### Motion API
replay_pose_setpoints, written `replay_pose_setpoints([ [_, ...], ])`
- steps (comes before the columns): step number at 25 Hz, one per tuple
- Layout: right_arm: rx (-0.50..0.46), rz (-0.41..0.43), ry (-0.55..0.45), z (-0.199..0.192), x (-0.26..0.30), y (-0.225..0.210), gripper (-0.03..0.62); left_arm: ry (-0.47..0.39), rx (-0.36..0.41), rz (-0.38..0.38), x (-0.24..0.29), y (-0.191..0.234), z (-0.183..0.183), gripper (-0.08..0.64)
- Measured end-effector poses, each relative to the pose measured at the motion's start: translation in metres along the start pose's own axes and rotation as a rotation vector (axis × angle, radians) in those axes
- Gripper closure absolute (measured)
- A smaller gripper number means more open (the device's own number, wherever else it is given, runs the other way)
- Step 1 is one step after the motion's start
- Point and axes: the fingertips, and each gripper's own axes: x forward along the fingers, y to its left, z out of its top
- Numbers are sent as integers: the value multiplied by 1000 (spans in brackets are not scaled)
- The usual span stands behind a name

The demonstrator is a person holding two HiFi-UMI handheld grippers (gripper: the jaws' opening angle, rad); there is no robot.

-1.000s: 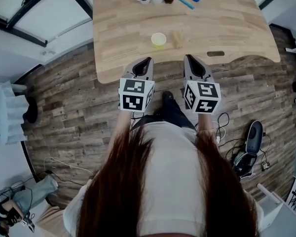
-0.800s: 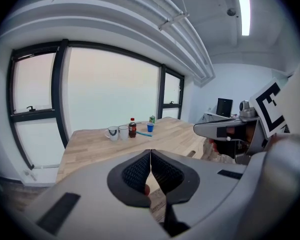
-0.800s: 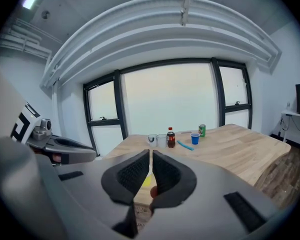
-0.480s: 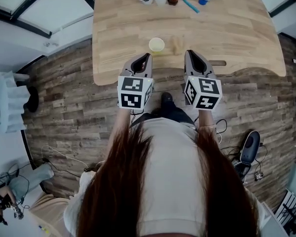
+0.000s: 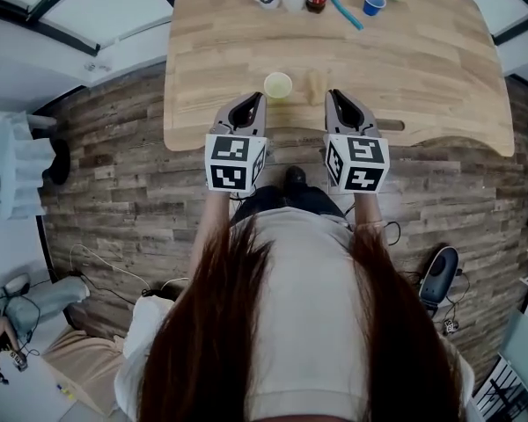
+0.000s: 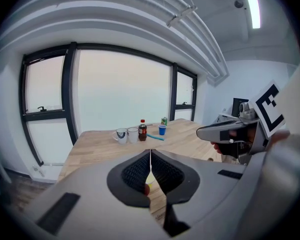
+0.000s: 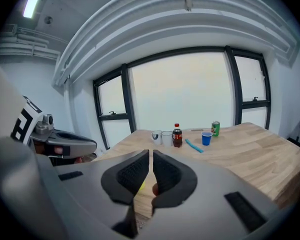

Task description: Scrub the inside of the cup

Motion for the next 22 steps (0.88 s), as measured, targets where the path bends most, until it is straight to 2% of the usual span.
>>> replay_pose_setpoints([
  [7, -16, 2, 49, -14, 10, 0, 548, 14, -3, 3, 2, 6, -12, 543],
  [22, 23, -54, 127, -37, 38, -2, 546, 72, 34, -101, 38, 25, -38, 541],
])
